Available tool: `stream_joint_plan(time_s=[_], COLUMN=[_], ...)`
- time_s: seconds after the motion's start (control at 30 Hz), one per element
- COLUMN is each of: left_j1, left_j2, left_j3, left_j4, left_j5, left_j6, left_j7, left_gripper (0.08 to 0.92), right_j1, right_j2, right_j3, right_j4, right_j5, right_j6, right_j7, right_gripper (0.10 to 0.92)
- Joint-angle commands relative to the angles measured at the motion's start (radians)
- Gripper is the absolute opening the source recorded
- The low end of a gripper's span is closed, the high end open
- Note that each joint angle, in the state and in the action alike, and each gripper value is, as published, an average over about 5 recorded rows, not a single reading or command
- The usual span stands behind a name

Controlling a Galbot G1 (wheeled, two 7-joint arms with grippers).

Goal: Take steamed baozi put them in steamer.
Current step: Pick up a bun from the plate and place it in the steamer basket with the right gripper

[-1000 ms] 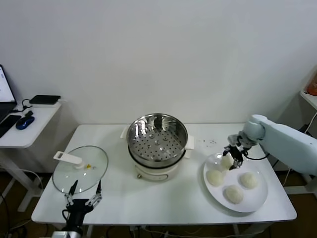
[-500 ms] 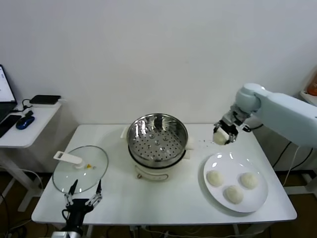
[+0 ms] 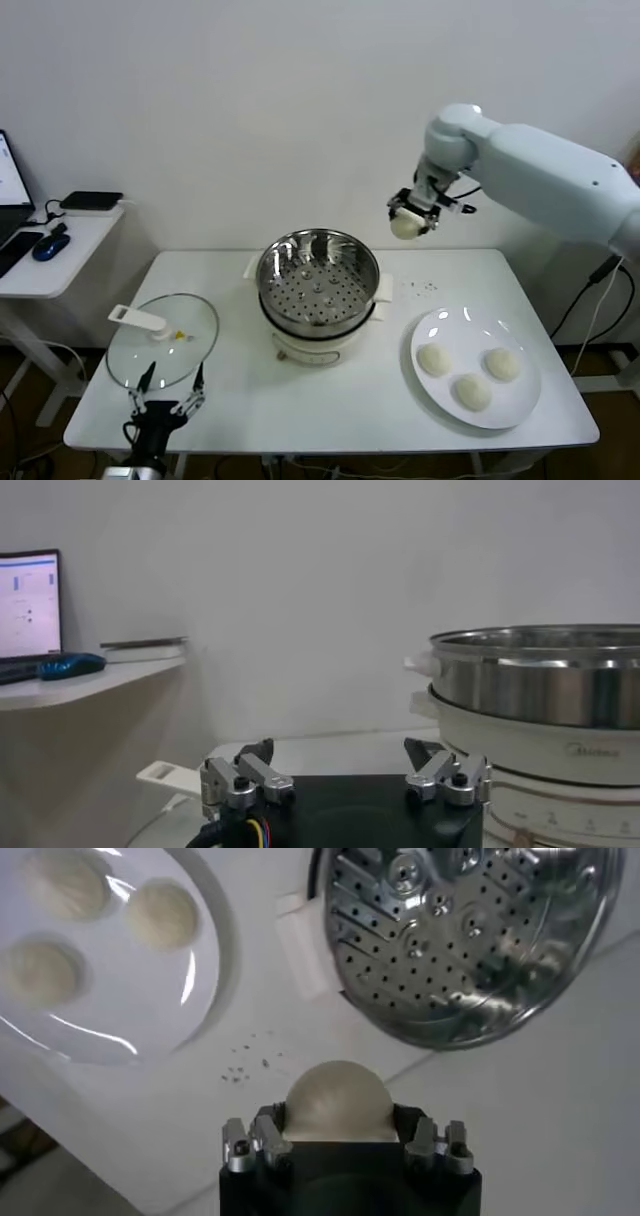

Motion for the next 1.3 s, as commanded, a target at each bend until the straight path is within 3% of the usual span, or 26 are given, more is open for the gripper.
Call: stream_joint_plan(time_s=[0.03,0.5,1.3], left_j1=[-0.001,0.003,-0.005], left_j2=[0.004,0.007,0.003], left_j3=[0.0,-0.01,-0.004], left_j4=[-0.005,-0.005,0.007], left_j5=[0.006,0.003,0.017], left_j6=[0.005,0.003,0.007], left_j7=[0.001,0.001,0.004], left_gripper=[0.823,0.823,0.823], right_j1=[-0.049,-0.211,-0.332], right_j2=[0.229,0.401,0.483], right_j3=[0.042,0.15,0.263], right_j4=[-0.072,-0.303,-0.433], right_j5=[-0.115,-0.322,-0.498], right_j6=[0.063,0.148,0.178], right_j7=[-0.003,0.018,0.047], right_gripper=[0.708,0.711,0.712])
